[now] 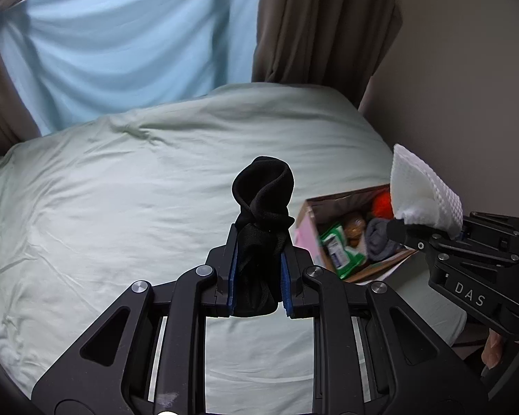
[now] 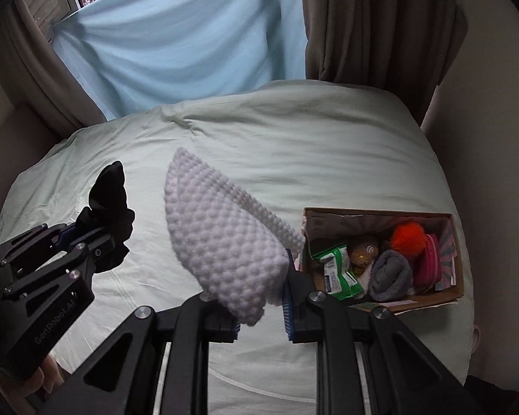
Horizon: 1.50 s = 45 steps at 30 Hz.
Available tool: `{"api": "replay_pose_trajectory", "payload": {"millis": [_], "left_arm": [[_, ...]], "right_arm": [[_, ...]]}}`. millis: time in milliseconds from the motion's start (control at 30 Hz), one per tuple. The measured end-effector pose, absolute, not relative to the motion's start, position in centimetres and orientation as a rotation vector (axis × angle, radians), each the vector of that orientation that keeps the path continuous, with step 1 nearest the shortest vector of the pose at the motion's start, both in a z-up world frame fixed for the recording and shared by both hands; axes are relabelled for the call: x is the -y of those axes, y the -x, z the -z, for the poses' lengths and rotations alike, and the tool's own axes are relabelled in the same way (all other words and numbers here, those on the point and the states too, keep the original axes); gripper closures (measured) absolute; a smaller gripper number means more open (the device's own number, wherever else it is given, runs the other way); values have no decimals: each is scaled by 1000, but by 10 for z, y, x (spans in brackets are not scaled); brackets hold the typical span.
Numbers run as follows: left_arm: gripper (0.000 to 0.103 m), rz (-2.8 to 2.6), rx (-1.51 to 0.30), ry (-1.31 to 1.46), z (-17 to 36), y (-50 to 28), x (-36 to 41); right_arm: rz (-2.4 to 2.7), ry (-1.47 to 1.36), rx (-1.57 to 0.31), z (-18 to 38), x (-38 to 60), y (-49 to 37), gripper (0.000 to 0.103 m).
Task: Organize soft objects
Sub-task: 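Carry the scrunchie with the left tool while the right tool carries the sponge to the box, then open the left tool over the box while the right tool releases the sponge inside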
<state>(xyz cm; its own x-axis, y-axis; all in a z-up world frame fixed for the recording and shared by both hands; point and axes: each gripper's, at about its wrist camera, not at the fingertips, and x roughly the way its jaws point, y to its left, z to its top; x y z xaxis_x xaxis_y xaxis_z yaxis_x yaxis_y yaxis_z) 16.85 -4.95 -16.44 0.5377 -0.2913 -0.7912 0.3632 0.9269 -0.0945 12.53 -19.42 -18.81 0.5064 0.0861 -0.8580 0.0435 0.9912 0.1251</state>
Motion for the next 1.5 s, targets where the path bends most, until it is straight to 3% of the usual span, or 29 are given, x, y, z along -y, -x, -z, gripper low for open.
{"api": "replay_pose_trajectory", "payload": {"millis": [433, 1133, 1167, 1200, 1233, 1267, 1300, 1333, 1367, 1400, 1433, 1500], "left_arm": [[86, 377, -1002, -48, 195, -155, 194], [85, 290, -1341, -113, 351, -215, 299], [81, 288, -1349, -112, 354, -216, 299], [67, 294, -1357, -104, 355, -217, 299], [41, 296, -1361, -95, 355, -217, 298], [26, 293, -1362, -92, 355, -217, 297], [6, 290, -1354, -91, 354, -216, 297], [4, 281, -1341, -89, 351, -215, 294], [4, 280, -1341, -78, 350, -215, 291], [4, 282, -1348, -62, 349, -215, 287], [4, 277, -1355, -55, 348, -214, 284], [4, 270, -1353, -66, 346, -213, 281]], "right_arm": [[14, -126, -1124, 212, 352, -105, 86], [3, -322, -1393, 357, 459, -166, 86], [3, -327, -1398, 360, 460, -167, 86], [1, -337, -1403, 364, 462, -168, 86], [-4, -354, -1405, 367, 463, -169, 85], [-10, -369, -1402, 368, 465, -170, 79], [-16, -383, -1396, 369, 466, -170, 63], [-21, -392, -1389, 368, 468, -170, 47], [-10, -388, -1383, 367, 469, -169, 23], [-18, -388, -1377, 366, 471, -168, 6], [-33, -394, -1376, 366, 471, -167, 1], [-36, -405, -1379, 365, 473, -166, 1]]}}
